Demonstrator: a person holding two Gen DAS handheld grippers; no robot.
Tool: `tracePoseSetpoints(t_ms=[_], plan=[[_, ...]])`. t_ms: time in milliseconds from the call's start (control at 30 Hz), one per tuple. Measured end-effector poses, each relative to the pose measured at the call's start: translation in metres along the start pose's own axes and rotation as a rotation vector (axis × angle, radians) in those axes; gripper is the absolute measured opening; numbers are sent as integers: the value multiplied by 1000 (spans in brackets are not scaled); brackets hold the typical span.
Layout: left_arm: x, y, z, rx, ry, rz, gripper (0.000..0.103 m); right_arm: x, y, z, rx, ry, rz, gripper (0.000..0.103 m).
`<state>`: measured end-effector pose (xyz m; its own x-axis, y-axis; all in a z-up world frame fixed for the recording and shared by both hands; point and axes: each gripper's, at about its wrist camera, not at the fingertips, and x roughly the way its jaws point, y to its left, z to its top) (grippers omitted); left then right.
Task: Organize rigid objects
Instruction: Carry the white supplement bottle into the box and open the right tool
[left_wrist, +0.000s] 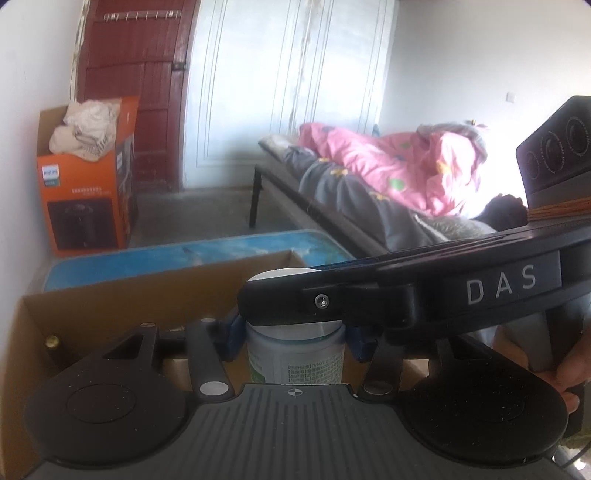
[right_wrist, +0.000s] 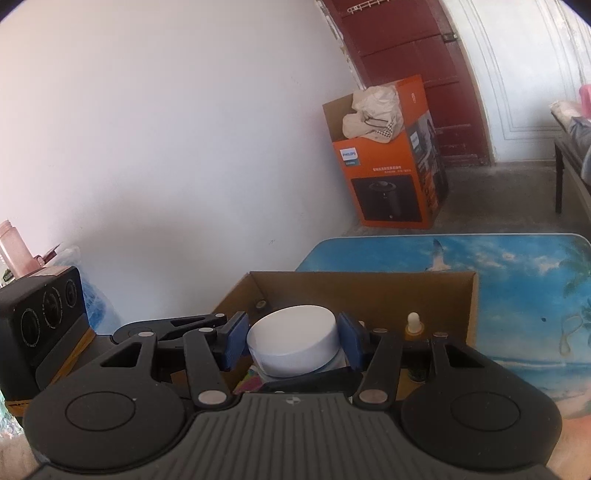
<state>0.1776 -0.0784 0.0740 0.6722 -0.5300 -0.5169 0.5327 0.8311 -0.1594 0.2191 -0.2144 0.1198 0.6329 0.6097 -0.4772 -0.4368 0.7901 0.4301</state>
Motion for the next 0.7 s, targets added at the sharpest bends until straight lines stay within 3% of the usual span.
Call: tracePoseSetpoints(t_ms=[167, 367, 533, 700], plan=[[27, 3, -11, -12, 97, 6, 53, 20, -25, -18, 20, 55, -11, 56], [40, -1, -21, 8, 200, 19, 58, 33, -31, -31, -47, 101, -93, 57], [34, -9, -24, 34, 208, 49, 69, 32, -24, -34, -79, 117, -106, 57], [33, -16, -23, 54, 214, 89, 70, 34, -21, -33, -104, 133, -129, 57]])
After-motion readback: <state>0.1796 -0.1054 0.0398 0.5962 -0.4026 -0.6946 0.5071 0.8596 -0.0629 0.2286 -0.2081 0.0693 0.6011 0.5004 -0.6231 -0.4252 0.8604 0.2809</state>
